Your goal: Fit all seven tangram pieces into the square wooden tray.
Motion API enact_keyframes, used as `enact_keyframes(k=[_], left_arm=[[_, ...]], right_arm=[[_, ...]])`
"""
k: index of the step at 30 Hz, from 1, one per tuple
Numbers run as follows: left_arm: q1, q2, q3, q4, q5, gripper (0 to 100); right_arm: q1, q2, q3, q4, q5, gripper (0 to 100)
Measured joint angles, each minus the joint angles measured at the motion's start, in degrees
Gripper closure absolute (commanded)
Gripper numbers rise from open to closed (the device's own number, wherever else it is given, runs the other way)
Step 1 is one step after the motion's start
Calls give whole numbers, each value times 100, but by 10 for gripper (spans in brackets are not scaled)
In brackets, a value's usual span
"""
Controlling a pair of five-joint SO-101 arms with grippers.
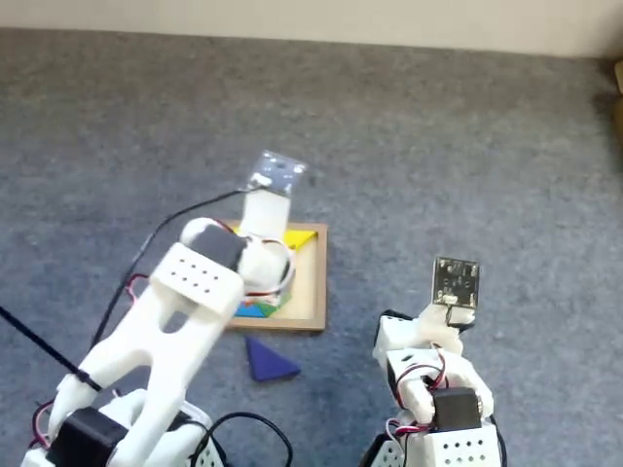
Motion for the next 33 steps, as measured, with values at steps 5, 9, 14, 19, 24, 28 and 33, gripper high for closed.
enact_keyframes(k=[5, 9, 14, 19, 24, 28, 33], left_arm=[[334, 387, -202, -316, 176, 975], [422, 1222, -782, -334, 413, 976], [440, 2207, -1433, -378, 826, 975], [440, 2708, -1829, -378, 1037, 864], [211, 2831, -1916, -378, 1407, 690], [176, 2831, -1943, -360, 1653, 684], [185, 2831, -1969, -237, 1697, 684]], right_arm=[[0, 0, 0, 0, 0, 992], [0, 0, 0, 0, 0, 992], [0, 0, 0, 0, 0, 992], [0, 0, 0, 0, 0, 992], [35, 0, 0, 0, 0, 992], [26, 0, 0, 0, 0, 992], [18, 0, 0, 0, 0, 992]])
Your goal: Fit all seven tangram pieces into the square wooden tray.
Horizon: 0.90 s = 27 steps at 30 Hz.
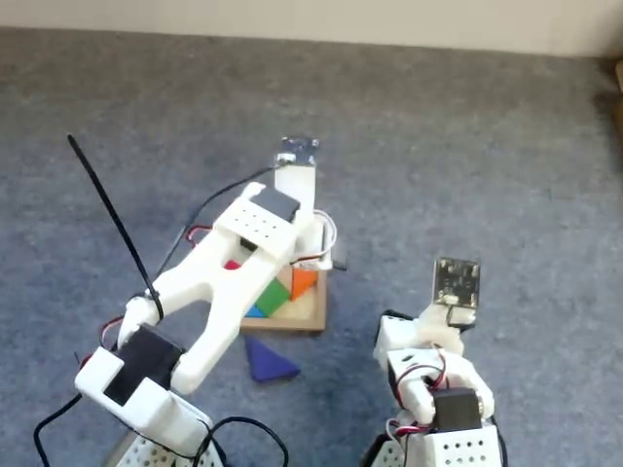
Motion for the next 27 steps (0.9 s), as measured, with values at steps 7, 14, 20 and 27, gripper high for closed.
enact_keyframes(k=[7, 14, 20, 27], left_arm=[[0, -62, -97, 598, 0, 684], [0, -1116, 123, 1310, -993, 684], [0, -1934, 932, 1626, -2488, 684], [0, -2593, 2233, 1600, -3297, 684]], right_arm=[[141, 0, 0, 0, 0, 992], [264, 0, 0, 0, 0, 992], [264, 0, 0, 0, 0, 992], [264, 0, 0, 0, 0, 992]])
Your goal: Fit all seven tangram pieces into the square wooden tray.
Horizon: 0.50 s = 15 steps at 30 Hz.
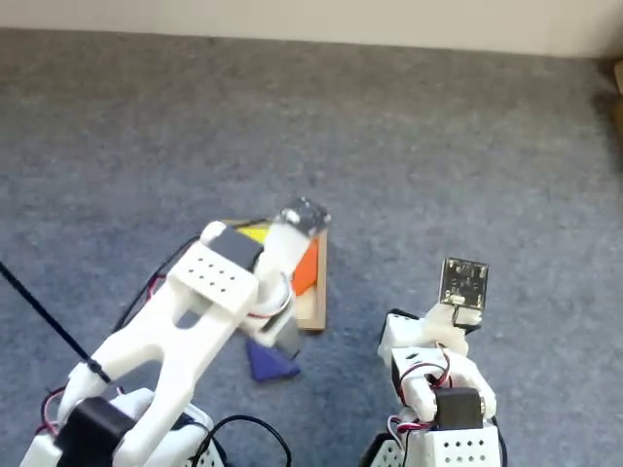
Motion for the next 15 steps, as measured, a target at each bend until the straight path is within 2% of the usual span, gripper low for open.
enact_keyframes(k=[6, 15], left_arm=[[0, -413, 1134, -668, -554, 684], [0, -1459, 1644, -862, -2681, 684]], right_arm=[[0, 0, 0, 0, 0, 992], [0, 0, 0, 0, 0, 992]])
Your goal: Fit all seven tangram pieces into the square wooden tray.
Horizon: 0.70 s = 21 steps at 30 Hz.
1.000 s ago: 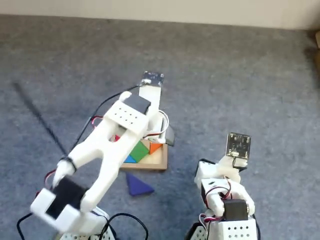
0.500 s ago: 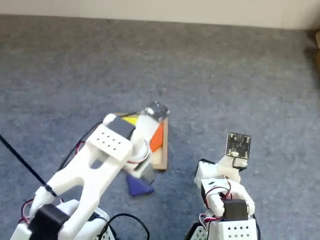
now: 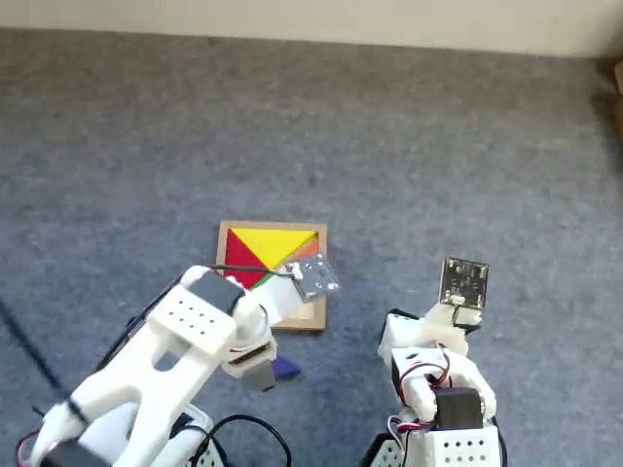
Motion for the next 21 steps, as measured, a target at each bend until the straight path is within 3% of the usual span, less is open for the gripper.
enact_keyframes(k=[12, 21], left_arm=[[-44, -615, 492, -35, -2743, 684], [-44, -615, 589, -158, -3305, 681]], right_arm=[[0, 0, 0, 0, 0, 992], [0, 0, 0, 0, 0, 992]])
